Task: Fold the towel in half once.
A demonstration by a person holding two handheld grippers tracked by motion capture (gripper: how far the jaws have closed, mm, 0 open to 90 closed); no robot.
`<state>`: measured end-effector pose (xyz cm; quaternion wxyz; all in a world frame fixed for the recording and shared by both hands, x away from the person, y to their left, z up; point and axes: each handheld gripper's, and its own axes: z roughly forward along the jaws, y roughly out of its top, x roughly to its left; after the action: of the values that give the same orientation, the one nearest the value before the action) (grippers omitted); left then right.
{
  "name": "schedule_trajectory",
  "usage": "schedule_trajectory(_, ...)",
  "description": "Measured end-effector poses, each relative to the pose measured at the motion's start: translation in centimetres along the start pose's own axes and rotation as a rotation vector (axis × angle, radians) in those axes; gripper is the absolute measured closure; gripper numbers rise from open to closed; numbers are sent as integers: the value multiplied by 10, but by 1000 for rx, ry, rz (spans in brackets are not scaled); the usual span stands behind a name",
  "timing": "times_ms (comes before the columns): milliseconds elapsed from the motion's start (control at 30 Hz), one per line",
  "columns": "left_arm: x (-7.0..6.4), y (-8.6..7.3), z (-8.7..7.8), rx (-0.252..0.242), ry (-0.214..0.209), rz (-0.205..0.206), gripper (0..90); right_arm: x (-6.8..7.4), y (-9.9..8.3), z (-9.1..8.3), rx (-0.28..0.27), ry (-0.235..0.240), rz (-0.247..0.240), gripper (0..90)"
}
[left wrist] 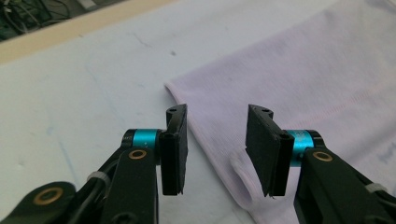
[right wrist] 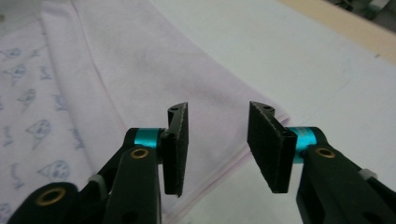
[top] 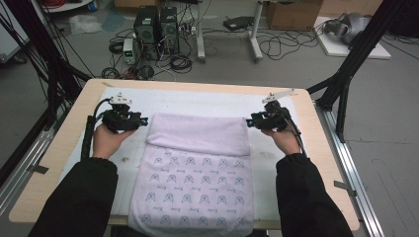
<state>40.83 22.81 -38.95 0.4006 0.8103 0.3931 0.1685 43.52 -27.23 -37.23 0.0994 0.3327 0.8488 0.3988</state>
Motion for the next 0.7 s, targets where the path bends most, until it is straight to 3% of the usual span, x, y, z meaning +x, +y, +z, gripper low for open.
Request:
schedule_trajectory(67, -4, -9, 1, -15, -41, 3, 639, 2, -11, 0, -9, 14, 6, 562)
schedule_trajectory(167, -10, -19, 5, -6, -58, 22, 629, 8, -25, -1, -27, 34, 17, 562)
schedule_trajectory(333, -12, -23, 14, 14, -58, 12, 602, 18, -47, 4, -40, 48, 24, 581)
schedule_trajectory(433, -11, -25, 23, 27, -50, -5, 597, 20, -61, 11, -17, 60, 31, 581)
schedule_trajectory(533, -12, -29, 33, 66, -64, -9, 597, 21, -67, 15, 7, 103, 58, 567)
schedule_trajectory(633, -16, -30, 38, 89, -89, 23, 722, 26, -65, 20, 6, 144, 39, 567)
schedule_trajectory(700, -18, -30, 37, 89, -104, 32, 811, 31, -64, 25, 36, 148, 16, 575)
